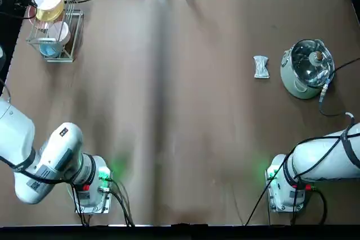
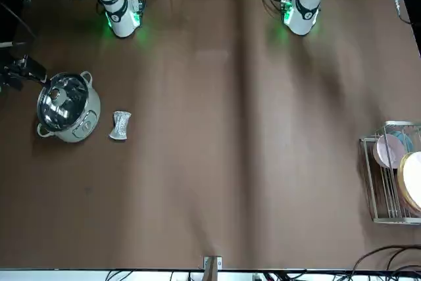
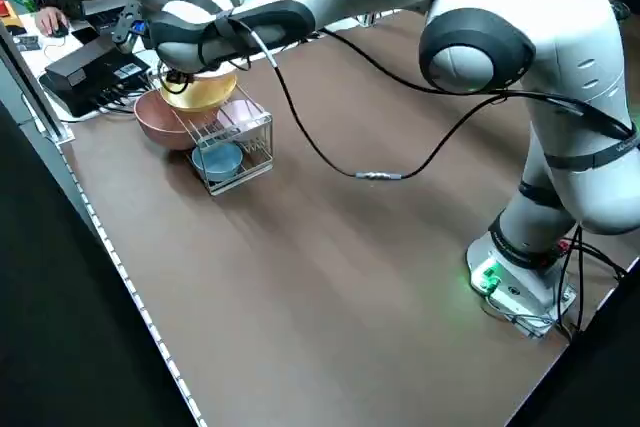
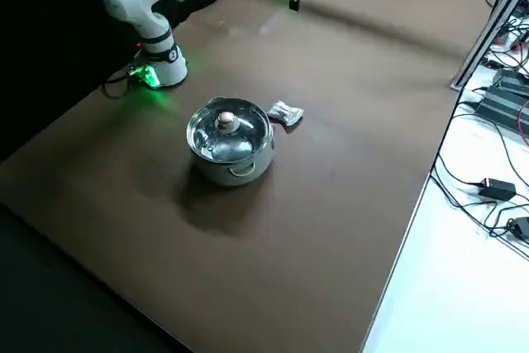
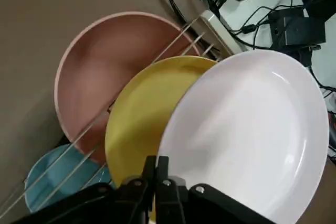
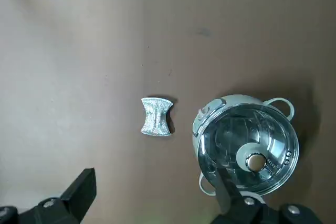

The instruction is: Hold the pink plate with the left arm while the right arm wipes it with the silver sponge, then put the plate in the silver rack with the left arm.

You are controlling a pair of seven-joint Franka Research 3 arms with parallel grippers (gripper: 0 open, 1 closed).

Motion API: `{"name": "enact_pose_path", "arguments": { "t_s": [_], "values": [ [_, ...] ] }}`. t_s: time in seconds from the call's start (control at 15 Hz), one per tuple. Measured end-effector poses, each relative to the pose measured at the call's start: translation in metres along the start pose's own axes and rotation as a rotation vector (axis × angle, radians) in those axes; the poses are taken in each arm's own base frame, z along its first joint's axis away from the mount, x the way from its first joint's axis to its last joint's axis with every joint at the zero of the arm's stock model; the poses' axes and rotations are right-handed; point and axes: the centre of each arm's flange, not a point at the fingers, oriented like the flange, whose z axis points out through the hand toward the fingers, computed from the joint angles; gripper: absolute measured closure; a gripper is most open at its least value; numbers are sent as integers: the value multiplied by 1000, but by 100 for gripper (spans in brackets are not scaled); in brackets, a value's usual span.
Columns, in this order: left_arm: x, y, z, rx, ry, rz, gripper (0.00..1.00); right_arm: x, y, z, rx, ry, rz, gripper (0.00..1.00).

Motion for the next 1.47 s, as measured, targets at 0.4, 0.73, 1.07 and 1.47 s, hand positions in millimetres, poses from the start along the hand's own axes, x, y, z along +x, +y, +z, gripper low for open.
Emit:
{"name": "enact_pose_path", "arguments": {
  "t_s": [0.4,0.73,1.07,1.47],
  "values": [
    [7,-16,12,-8,25,-80,97,0,-1,-3,0,10,-2,0],
    [10,-30,15,-9,25,-99,97,0,-3,-3,0,11,-5,0],
    [9,-27,16,-11,24,-95,97,0,-3,-4,-1,13,-5,0],
    [5,-25,23,-9,5,-91,97,0,-3,-4,-1,14,-5,0]
  ]
}}
